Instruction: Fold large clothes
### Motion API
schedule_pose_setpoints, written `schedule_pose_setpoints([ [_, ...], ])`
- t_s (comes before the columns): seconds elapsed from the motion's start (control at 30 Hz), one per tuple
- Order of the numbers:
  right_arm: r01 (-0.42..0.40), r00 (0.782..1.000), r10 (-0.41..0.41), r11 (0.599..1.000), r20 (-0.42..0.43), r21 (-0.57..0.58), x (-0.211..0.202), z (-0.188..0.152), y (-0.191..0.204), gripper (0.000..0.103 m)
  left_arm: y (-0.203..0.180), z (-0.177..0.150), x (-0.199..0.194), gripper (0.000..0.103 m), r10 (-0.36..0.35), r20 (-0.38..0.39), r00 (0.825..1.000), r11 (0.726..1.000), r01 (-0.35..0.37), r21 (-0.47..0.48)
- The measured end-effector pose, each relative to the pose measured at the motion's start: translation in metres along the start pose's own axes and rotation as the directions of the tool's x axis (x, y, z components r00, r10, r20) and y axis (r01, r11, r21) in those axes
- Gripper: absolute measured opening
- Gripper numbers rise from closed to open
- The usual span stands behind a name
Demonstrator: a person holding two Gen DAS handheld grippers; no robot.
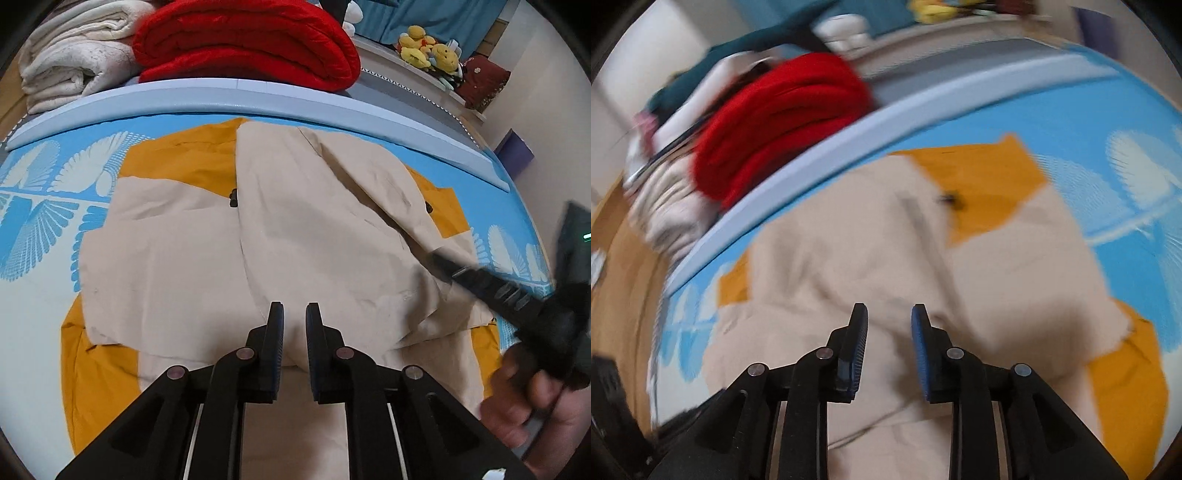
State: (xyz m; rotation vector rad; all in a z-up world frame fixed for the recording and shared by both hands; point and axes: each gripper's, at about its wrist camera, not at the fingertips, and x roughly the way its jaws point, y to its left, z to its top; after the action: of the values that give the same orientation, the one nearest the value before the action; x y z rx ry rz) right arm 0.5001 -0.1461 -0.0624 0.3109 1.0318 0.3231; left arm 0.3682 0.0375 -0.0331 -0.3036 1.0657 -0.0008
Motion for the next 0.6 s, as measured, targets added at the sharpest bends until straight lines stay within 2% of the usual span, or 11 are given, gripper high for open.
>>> schedule_pose_setpoints([
  [0.07,-0.055,0.987,0.051,0.998,-0.153,-0.026,0.032,-0.015,0.007,0.036,-0.005,-0.004,-0.002,0.011,0.011,0.01,1.0,1.0,-0.011,-0.006],
  [0.1,-0.036,0.975,0.028,0.999,-0.219,-0.036,0.046,-0.023,0.007,0.036,-0.004,-0.003,-0.004,0.011,0.015,0.013,1.0,1.0,-0.015,-0.013],
  [0.17,0.012,0.955,-0.028,0.998,-0.296,-0.057,0.065,-0.037,0.005,0.036,0.0,-0.001,-0.007,0.011,0.017,0.016,1.0,0.999,-0.016,-0.03],
  [0.27,0.051,0.963,-0.078,0.992,-0.257,-0.111,0.061,-0.04,0.017,0.036,0.006,-0.001,-0.02,0.011,0.016,0.02,1.0,0.998,-0.015,-0.065],
  [0.37,-0.007,0.985,-0.02,0.987,-0.169,-0.159,0.046,-0.039,0.04,0.036,0.007,-0.002,-0.034,0.011,0.007,0.032,0.999,0.998,-0.005,-0.059],
  [0.43,-0.031,0.982,-0.01,0.975,-0.186,-0.219,0.054,-0.047,0.055,0.037,0.008,-0.004,-0.044,0.011,0.025,0.056,0.998,0.999,-0.023,-0.041],
  [0.47,-0.018,0.976,-0.037,0.968,-0.212,-0.25,0.059,-0.052,0.059,0.038,0.01,-0.006,-0.048,0.012,0.033,0.066,0.997,0.999,-0.031,-0.036],
  [0.5,0.026,0.965,-0.102,0.955,-0.243,-0.296,0.07,-0.061,0.061,0.038,0.012,-0.006,-0.053,0.013,0.038,0.073,0.997,0.999,-0.036,-0.036],
  [0.53,0.065,0.965,-0.144,0.941,-0.22,-0.333,0.07,-0.067,0.063,0.038,0.016,-0.007,-0.058,0.013,0.044,0.08,0.996,0.998,-0.041,-0.041],
  [0.6,0.069,0.971,-0.144,0.934,-0.192,-0.35,0.056,-0.066,0.07,0.038,0.023,-0.008,-0.068,0.013,0.055,0.1,0.994,0.997,-0.048,-0.063],
])
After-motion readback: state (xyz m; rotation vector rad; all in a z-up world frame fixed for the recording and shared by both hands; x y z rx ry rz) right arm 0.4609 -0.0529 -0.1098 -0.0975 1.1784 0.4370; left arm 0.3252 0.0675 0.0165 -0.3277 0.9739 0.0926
